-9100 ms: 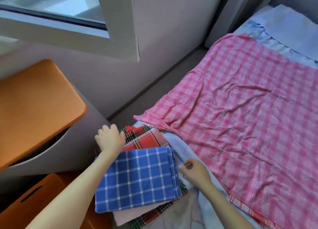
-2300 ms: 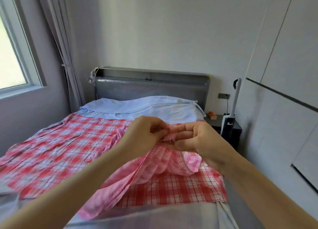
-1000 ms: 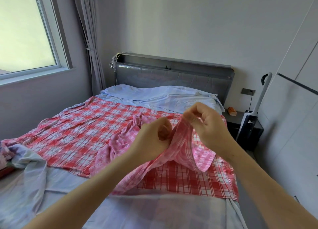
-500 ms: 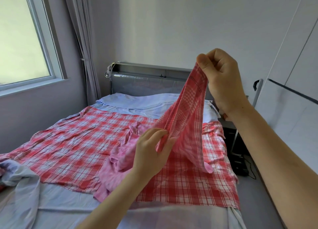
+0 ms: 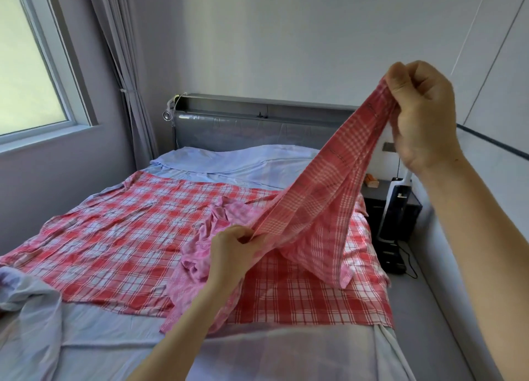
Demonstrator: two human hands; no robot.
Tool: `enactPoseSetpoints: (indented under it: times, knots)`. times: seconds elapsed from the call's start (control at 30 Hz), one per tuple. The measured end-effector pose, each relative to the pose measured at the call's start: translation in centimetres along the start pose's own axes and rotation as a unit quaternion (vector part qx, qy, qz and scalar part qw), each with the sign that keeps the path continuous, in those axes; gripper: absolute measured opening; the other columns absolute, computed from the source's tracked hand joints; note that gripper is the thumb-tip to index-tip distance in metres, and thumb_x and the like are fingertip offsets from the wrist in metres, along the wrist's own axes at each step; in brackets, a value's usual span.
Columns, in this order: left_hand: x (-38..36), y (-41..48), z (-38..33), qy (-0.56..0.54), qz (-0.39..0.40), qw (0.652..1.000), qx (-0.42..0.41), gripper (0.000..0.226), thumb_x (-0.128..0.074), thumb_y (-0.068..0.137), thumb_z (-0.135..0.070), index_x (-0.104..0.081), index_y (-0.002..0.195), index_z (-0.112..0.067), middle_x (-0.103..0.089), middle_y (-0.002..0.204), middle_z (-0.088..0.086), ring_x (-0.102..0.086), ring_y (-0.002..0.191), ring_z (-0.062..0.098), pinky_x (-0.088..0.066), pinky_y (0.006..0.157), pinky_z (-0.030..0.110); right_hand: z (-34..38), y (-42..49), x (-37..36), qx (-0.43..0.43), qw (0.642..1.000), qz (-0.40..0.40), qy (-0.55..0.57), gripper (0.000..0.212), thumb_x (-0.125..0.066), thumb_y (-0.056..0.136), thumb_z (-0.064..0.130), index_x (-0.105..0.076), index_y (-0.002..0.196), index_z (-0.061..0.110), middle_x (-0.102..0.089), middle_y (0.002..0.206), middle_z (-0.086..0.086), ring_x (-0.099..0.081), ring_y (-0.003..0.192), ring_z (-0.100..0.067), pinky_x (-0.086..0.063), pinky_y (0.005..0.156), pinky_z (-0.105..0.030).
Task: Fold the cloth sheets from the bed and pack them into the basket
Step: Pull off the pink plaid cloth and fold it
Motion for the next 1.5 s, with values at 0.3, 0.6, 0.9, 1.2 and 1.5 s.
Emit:
enactPoseSetpoints:
  times: [0.3, 0.6, 0.9, 1.2, 1.5]
  knots:
    - [0.8, 0.8, -3.8, -0.134, 0.219, 0.965, 0.048, 0.015, -0.083, 0.055, -0.019, -0.073, 0.064, -0.012, -0.068, 0.064, 0.019, -0.058, 0.057, 0.031, -0.048, 0.055, 0.025, -9.2, -2.1, 11.7, -0.160, 0.970, -0.166, -0.079, 0.037, -0.052, 0.095, 0.023, -0.040, 0.062, 0.016, -0.044, 0.049, 0.015, -0.041, 0.050, -0.005, -0.037, 0.050, -0.024]
    - [0.5, 1.4, -11.4, -0.130, 0.329, 0.935, -0.019, 0.033, -0.077, 0.063, 0.012, -0.057, 0.081, -0.009, -0.067, 0.060, 0.002, -0.056, 0.050, 0.007, -0.046, 0.052, 0.015, -13.8, -7.3, 10.7, -0.248, 0.839, -0.016, -0.485, 0.018, -0.065, 0.087, 0.020, -0.063, 0.091, 0.002, -0.065, 0.091, -0.015, -0.060, 0.090, -0.029, -0.044, 0.075, -0.033]
    - [0.8, 1.2, -11.9, -0.023, 0.296, 0.951, -0.083, 0.037, -0.085, 0.062, -0.006, -0.053, 0.075, -0.021, -0.073, 0.071, 0.001, -0.065, 0.061, 0.012, -0.053, 0.067, 0.028, -5.6, -13.1, -8.1, -0.140, 0.888, 0.354, -0.259, 0.028, -0.076, 0.078, 0.020, -0.056, 0.058, 0.021, -0.045, 0.049, 0.013, -0.040, 0.048, -0.004, -0.032, 0.051, -0.014]
    - [2.7, -1.5, -1.9, 0.009, 0.032, 0.998, -0.052, 0.017, -0.072, 0.064, 0.001, -0.057, 0.066, -0.007, -0.059, 0.063, 0.000, -0.050, 0.058, 0.012, -0.041, 0.056, 0.021, -4.8, -11.6, -8.8, -0.095, 0.898, 0.277, -0.327, 0.025, -0.075, 0.078, 0.024, -0.066, 0.067, 0.003, -0.063, 0.061, -0.011, -0.051, 0.053, -0.013, -0.043, 0.058, -0.025]
    - [6.8, -3.9, 14.6, 0.056, -0.112, 0.978, 0.167, 0.012, -0.067, 0.073, -0.001, -0.067, 0.078, -0.011, -0.063, 0.067, 0.000, -0.059, 0.068, 0.025, -0.038, 0.060, 0.029, -3.3, -7.8, -6.0, -0.066, 0.937, 0.141, -0.312, 0.018, -0.076, 0.078, 0.021, -0.069, 0.070, 0.007, -0.067, 0.067, -0.017, -0.056, 0.057, -0.023, -0.049, 0.059, -0.035]
Point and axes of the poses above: each hand's wrist, its own y-axis towards the middle knuckle, its own x-axis out of the back of the hand, z = x × y, the point moved 8 cm from there along y, towards the middle knuckle
